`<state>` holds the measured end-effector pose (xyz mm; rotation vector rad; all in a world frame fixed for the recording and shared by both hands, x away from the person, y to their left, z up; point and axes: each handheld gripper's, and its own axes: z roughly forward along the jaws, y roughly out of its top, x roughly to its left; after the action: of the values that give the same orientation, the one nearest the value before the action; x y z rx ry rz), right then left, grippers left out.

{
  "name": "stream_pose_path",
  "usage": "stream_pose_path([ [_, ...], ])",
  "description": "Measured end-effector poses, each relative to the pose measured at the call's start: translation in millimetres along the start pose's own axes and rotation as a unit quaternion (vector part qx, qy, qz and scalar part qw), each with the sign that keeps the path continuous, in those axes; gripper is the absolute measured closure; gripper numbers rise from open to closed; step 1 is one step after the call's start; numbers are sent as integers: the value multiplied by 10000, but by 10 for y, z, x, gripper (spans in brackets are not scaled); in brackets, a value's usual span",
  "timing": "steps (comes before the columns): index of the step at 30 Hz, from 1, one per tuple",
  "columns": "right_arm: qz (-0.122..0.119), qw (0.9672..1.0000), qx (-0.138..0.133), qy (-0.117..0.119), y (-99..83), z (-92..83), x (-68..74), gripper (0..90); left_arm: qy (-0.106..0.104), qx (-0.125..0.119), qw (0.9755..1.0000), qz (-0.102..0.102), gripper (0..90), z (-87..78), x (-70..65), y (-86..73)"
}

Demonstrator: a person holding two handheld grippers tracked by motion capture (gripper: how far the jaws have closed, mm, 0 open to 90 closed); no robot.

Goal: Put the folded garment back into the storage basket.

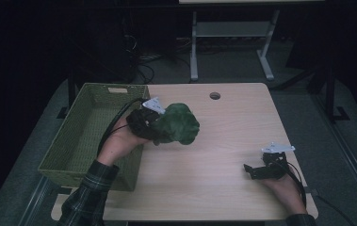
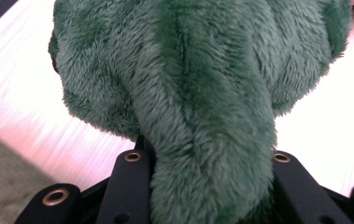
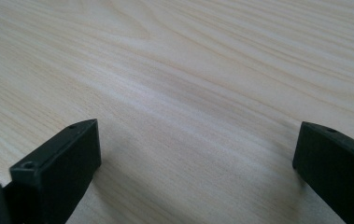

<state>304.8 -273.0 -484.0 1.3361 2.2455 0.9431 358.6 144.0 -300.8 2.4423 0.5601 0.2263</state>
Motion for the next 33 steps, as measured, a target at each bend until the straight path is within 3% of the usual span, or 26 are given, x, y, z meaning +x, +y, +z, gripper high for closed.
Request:
stream_pose_path([
  [10,1,10000,0,0,0,0,0,6,347,-63,9990,-282,657,-313,173,-207],
  [18,0,10000,1,4,0,0,1,6,650,-14,9966,-500,657,-493,309,-386],
  [33,-5,10000,1,0,-1,-1,3,7,1294,-60,9863,-1021,658,-872,553,-814],
])
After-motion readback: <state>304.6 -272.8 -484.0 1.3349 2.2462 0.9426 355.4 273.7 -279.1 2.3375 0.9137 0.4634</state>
